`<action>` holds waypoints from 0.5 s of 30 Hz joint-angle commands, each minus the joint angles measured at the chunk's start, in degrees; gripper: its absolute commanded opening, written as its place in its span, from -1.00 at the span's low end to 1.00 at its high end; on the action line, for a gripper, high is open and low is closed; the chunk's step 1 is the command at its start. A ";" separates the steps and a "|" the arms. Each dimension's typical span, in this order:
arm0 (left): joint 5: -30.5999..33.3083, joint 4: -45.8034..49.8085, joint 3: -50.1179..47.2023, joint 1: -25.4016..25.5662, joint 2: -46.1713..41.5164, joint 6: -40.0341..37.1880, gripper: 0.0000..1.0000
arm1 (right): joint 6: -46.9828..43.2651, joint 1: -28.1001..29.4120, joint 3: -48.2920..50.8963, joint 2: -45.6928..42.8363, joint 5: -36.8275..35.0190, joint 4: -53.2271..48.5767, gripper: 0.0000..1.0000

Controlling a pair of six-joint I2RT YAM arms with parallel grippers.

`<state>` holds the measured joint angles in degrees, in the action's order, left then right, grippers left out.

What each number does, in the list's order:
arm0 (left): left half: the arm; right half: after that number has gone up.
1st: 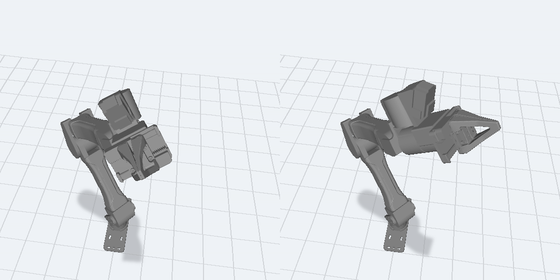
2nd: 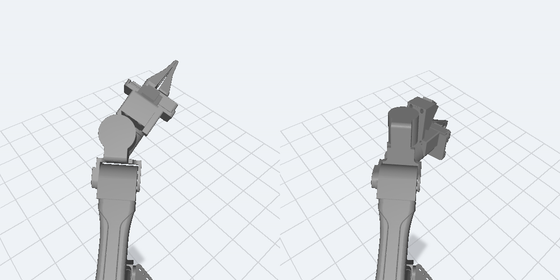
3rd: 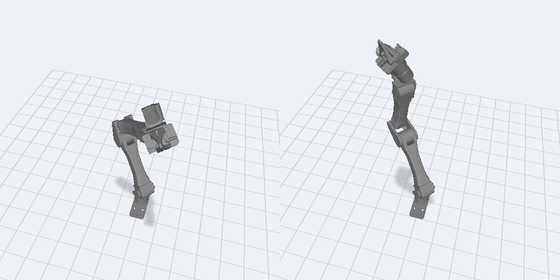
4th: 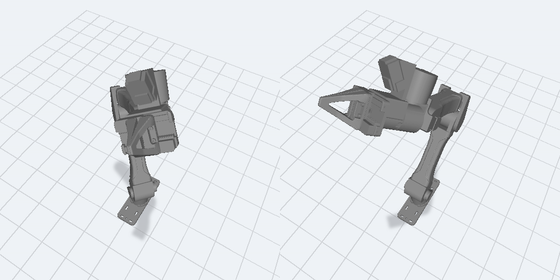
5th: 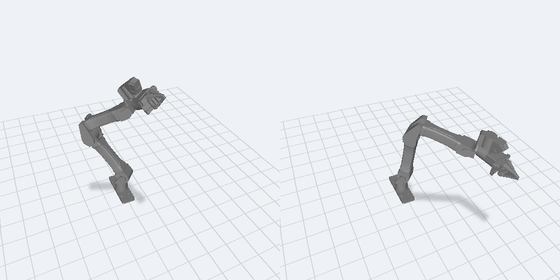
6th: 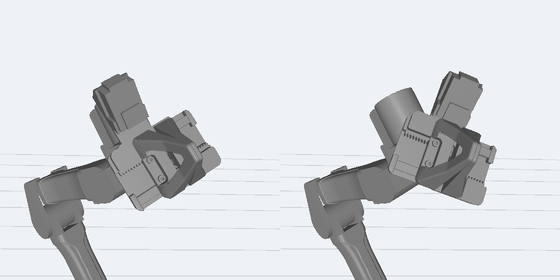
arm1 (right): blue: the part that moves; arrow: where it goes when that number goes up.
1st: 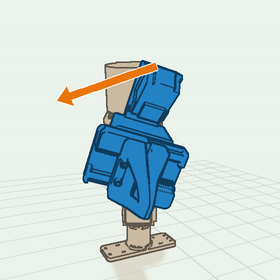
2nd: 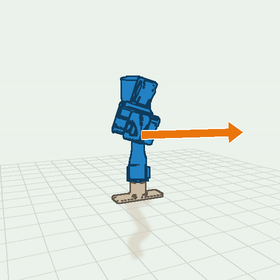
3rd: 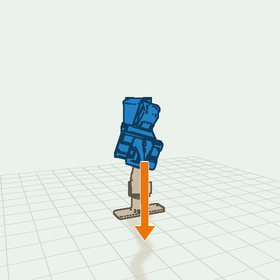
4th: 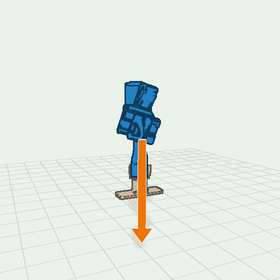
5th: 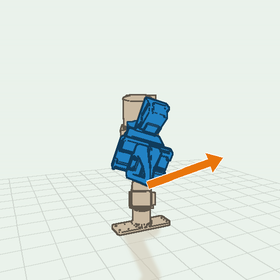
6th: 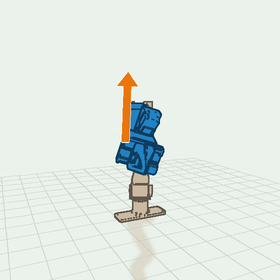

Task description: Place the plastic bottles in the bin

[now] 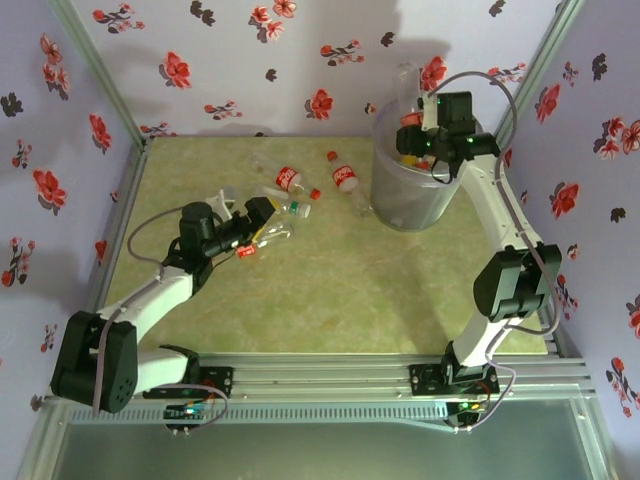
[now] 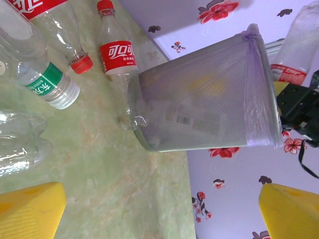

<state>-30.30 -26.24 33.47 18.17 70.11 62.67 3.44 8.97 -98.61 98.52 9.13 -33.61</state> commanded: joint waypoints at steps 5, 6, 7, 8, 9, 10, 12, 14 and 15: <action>-1.36 -1.12 -0.07 -0.86 -1.18 -0.40 0.99 | 2.57 -1.19 5.51 0.97 5.42 5.89 -0.19; -1.35 -0.89 0.06 -0.90 -1.15 -0.53 0.99 | 2.71 -1.23 5.97 1.05 5.78 6.14 -0.15; -1.38 -0.82 0.15 -0.90 -1.16 -0.62 0.99 | 2.79 -1.28 6.43 1.08 6.13 6.33 -0.12; -1.36 -0.79 0.12 -1.03 -1.11 -0.62 0.99 | 2.80 -1.34 6.93 1.06 6.36 6.51 -0.09; -1.35 -0.74 0.10 -1.02 -1.03 -0.65 0.99 | 2.80 -1.41 7.31 1.13 6.55 6.59 -0.05; -1.34 -0.79 0.10 -1.12 -0.94 -0.61 0.99 | 2.80 -1.53 7.75 0.97 6.66 6.69 0.00; -1.39 -0.84 0.13 -1.22 -0.72 -0.62 0.99 | 2.71 -1.62 8.51 0.58 6.72 6.79 0.14; -1.34 -1.20 0.11 -1.25 -0.47 -0.60 0.99 | 2.53 -1.60 9.70 -0.39 6.48 7.30 0.23; -1.39 -1.42 0.17 -1.30 -0.23 -0.47 0.99 | 2.53 -1.67 10.11 -0.85 6.35 7.53 0.26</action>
<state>-30.70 -26.33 33.47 17.54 69.93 62.65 5.61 7.75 -90.19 99.11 14.48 -27.40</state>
